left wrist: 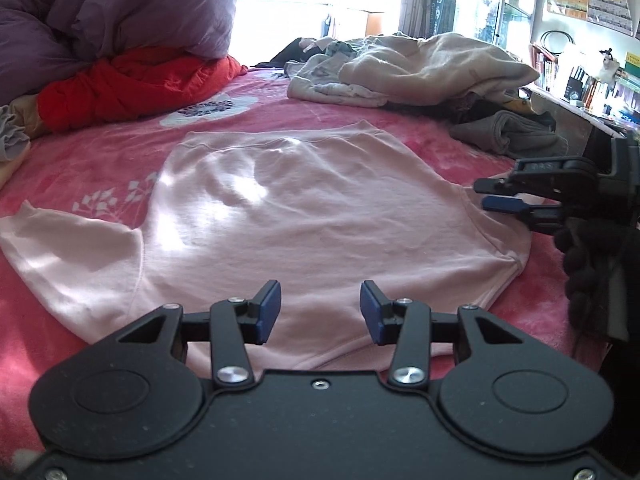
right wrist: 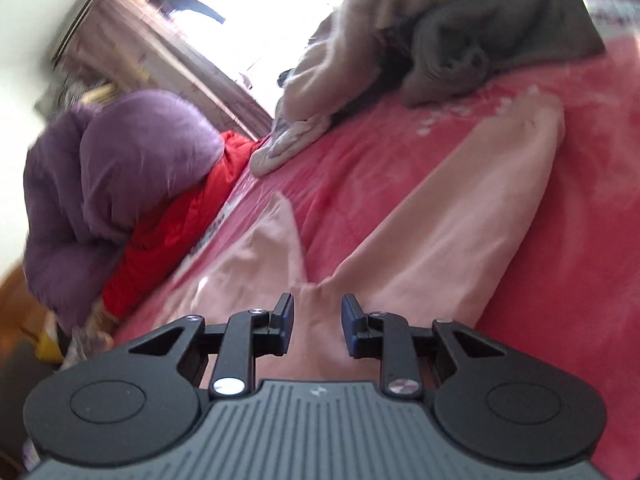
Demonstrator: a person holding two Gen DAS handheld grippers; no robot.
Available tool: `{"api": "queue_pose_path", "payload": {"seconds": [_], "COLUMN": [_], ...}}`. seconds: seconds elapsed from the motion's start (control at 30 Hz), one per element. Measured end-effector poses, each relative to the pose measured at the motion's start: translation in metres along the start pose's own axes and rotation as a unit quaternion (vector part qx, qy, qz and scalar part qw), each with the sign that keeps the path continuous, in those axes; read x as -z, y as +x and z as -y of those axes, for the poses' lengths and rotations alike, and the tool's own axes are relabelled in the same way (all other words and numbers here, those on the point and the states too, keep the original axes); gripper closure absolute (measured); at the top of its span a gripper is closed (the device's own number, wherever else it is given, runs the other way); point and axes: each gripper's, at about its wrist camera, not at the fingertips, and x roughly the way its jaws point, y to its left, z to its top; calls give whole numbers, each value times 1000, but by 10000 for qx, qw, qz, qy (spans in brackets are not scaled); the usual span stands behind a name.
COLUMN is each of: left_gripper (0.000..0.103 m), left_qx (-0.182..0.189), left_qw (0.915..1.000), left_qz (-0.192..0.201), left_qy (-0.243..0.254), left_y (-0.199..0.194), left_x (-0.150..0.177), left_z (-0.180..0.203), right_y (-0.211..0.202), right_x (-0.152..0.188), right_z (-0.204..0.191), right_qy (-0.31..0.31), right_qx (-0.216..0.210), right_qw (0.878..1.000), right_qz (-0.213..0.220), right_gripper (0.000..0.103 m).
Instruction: Fold clothes
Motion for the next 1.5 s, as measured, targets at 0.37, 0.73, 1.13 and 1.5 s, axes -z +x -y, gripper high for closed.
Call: {"api": "queue_pose_path", "payload": {"seconds": [0.37,0.73,1.13,1.5], "left_gripper": [64,84,87,80], "left_qx": [656,1038,604,652], "left_qw": [9973,9912,9928,9894], "left_qz": [-114,-404,-848,-601], "left_qy": [322,718,589,1152], "left_y": [35,159,187,110], "left_x": [-30,-87,-93,-34], "left_z": [29,116,122,145], "right_y": [-2,23,15,-62], "right_x": [-22,-29,-30,-55], "right_z": [20,40,43,72], "right_qy": [565,820,679,1044], "right_qx": [118,13,169,670], "right_qw": [9983,9959,9974,9831], "right_qz": [-38,-389,-186,1348], "right_gripper": [83,102,102,66]}}
